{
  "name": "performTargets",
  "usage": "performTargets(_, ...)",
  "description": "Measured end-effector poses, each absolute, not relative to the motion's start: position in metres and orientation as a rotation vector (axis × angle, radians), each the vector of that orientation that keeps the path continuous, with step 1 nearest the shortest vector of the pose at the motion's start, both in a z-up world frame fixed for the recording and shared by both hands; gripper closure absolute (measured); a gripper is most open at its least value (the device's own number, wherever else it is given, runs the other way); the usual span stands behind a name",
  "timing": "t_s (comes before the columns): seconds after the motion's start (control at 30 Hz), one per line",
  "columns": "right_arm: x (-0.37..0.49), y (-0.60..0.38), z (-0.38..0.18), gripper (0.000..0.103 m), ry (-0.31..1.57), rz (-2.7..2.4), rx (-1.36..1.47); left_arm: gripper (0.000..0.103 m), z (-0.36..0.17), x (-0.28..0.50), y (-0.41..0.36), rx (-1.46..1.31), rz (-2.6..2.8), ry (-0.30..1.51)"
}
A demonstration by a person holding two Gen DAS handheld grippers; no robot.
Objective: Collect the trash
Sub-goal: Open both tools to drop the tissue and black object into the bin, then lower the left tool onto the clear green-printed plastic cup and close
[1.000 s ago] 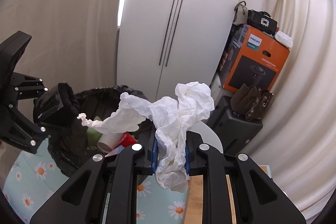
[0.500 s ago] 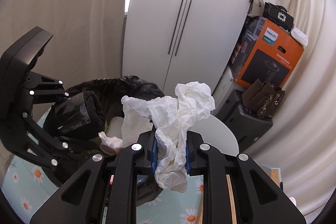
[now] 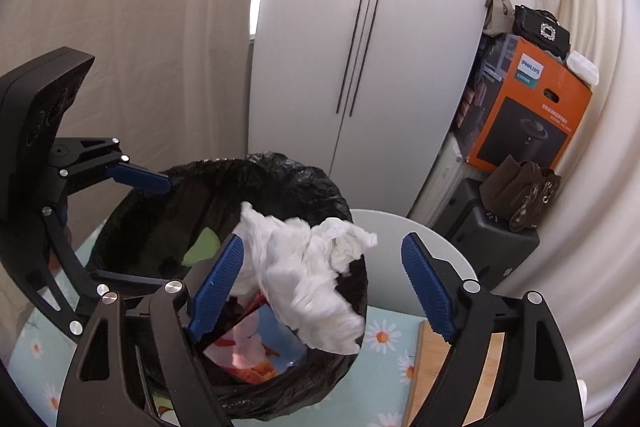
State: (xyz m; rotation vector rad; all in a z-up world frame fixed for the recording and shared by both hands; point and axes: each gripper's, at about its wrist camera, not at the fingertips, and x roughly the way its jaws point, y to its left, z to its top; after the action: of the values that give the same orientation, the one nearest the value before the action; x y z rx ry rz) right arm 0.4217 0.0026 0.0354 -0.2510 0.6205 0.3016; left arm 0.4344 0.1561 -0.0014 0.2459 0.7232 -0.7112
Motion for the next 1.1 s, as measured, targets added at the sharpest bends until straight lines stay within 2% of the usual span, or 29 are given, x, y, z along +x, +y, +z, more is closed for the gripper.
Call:
performTargets(0.03, 0.421, 0.001, 0.037, 0.016, 0.622, 0.304, -0.241, 0.006, 0.001, 0.431, 0.158, 0.24, -0.706, 0.717)
performTargets(0.63, 0.359, -0.02, 0.066, 0.016, 0.597, 0.384, -0.202, 0.006, 0.019, 0.349, 0.18, 0.158, -0.523, 0.76)
performTargets(1.1, 0.319, -0.065, 0.053, 0.016, 0.64, 0.402, -0.183, 0.006, -0.021, 0.301, 0.165, 0.095, -0.447, 0.872)
